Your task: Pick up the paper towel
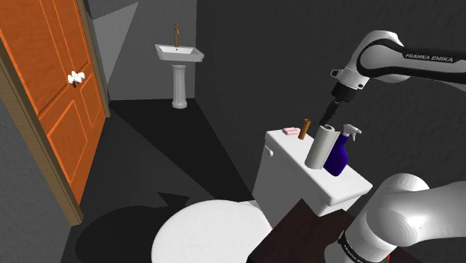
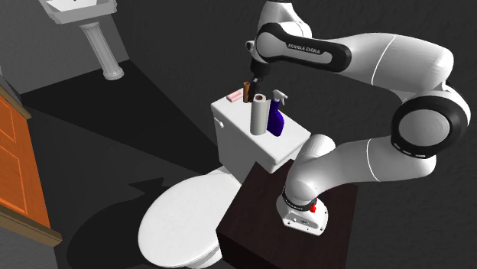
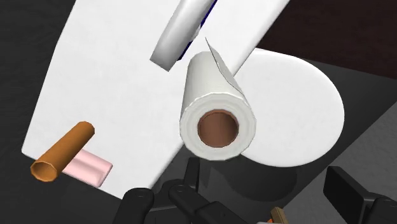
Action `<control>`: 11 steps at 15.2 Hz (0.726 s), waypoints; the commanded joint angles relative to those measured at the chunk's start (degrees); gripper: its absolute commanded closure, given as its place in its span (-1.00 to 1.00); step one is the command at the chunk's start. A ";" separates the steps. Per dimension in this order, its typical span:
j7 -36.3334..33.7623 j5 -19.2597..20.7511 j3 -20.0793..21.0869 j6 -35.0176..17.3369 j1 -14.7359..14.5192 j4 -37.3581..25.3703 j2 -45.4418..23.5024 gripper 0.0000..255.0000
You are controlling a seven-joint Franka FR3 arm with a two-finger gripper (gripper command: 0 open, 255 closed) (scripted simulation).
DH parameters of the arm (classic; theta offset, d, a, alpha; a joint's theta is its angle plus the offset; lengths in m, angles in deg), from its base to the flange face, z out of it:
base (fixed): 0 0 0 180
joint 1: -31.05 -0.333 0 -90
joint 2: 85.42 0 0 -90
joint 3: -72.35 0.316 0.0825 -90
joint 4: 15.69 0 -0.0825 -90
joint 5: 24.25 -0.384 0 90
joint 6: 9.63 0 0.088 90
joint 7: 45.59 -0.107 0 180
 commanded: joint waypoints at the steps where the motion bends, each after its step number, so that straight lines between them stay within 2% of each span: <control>1: 3.43 0.68 -3.61 -2.12 -0.12 -0.87 -2.44 -1.00; 9: 4.18 1.71 -5.28 -7.98 0.35 4.59 -2.84 -1.00; 11: 4.18 1.71 -5.28 -7.98 0.35 4.60 -2.83 -1.00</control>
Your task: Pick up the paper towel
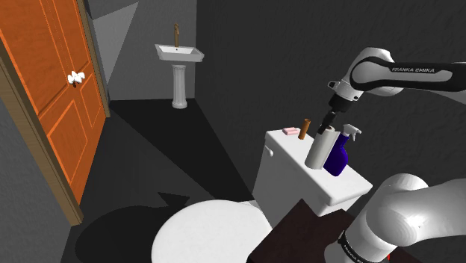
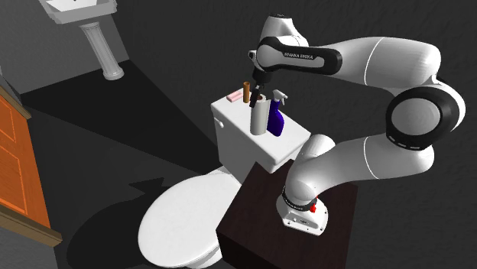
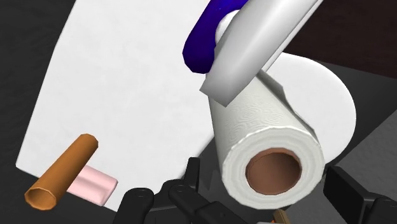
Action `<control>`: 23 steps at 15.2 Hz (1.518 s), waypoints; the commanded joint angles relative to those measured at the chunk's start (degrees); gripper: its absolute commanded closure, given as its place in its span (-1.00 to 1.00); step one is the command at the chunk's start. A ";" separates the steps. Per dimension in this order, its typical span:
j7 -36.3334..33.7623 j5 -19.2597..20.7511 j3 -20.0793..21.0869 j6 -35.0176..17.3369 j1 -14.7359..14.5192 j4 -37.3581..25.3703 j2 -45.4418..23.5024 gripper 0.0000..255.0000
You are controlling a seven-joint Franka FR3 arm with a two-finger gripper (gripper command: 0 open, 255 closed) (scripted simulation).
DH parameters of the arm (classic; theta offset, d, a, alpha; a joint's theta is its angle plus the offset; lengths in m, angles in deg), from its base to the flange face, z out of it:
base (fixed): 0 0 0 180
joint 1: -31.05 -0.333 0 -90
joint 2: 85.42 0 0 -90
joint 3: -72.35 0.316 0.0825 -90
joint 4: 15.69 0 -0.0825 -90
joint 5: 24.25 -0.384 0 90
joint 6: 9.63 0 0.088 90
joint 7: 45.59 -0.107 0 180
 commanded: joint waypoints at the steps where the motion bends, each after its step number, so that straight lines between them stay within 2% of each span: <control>1: -0.05 0.01 0.00 -0.33 -0.01 0.29 -0.02 1.00; 10: 0.03 0.05 -0.09 -0.41 0.00 0.32 -0.07 1.00; 23: -0.94 -1.66 2.28 9.30 -0.93 -9.43 -0.07 1.00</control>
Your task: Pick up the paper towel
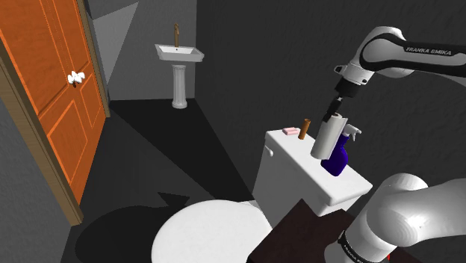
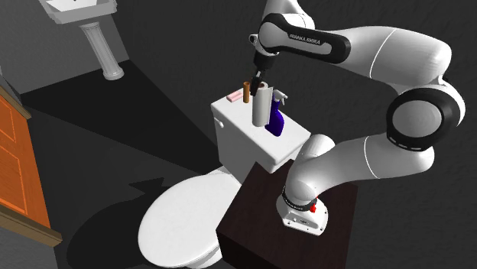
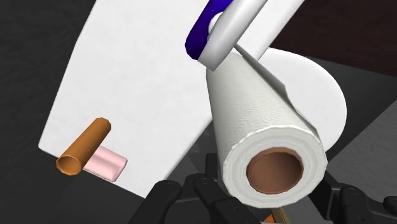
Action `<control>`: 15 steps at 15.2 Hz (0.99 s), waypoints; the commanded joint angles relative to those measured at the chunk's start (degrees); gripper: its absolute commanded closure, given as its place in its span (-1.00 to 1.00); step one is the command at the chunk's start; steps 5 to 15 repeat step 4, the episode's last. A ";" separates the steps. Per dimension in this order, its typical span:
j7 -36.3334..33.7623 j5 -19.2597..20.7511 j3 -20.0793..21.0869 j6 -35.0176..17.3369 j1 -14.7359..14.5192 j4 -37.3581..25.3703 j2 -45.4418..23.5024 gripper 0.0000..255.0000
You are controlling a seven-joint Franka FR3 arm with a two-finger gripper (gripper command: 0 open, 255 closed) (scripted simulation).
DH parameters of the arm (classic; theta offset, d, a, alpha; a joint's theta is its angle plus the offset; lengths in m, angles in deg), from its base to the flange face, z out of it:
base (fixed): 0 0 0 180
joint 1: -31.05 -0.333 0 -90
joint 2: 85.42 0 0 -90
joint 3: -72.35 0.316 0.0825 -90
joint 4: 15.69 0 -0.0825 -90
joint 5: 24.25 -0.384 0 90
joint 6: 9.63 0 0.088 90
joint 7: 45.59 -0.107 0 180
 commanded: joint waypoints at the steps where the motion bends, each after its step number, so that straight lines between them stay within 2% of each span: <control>1: -0.12 -0.29 0.26 1.30 -0.22 -1.61 -0.32 1.00; 15: -0.18 -0.44 0.42 2.12 -0.32 -2.55 -0.45 1.00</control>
